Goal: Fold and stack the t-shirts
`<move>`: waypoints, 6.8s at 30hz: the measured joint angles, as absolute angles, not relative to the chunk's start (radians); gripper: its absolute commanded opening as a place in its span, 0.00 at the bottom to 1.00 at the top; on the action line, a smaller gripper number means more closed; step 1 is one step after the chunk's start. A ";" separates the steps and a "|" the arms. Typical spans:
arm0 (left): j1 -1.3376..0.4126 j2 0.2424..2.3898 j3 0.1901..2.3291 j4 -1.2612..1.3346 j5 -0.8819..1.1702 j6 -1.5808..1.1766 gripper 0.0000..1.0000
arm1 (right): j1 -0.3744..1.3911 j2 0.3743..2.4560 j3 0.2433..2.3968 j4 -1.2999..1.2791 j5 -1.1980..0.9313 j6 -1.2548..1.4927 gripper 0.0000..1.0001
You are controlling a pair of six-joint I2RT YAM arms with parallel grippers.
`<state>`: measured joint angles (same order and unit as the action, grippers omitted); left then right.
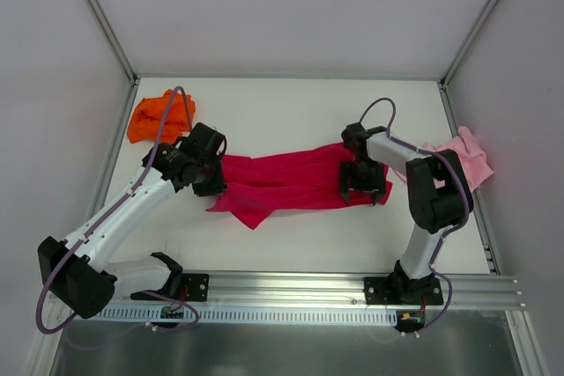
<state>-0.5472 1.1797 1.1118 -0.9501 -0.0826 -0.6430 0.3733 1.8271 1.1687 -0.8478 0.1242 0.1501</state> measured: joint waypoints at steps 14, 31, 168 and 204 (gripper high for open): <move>-0.535 1.203 1.112 -0.946 -0.081 -0.635 0.00 | 0.342 1.824 1.214 -0.813 0.170 0.181 0.41; -0.515 1.200 1.112 -0.923 -0.061 -0.598 0.00 | 0.336 1.824 1.229 -0.831 0.140 0.179 0.01; -0.377 1.395 1.217 -0.723 -0.237 -0.523 0.00 | 0.264 2.074 1.715 -1.061 0.272 0.069 0.62; -0.364 1.299 1.213 -0.744 -0.236 -0.500 0.00 | 0.253 2.104 1.629 -1.092 0.108 0.022 0.01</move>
<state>-0.3645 1.2987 1.2125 -0.7444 -0.2363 -0.4999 0.2527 2.1044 1.6287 -1.0916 0.1078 0.0223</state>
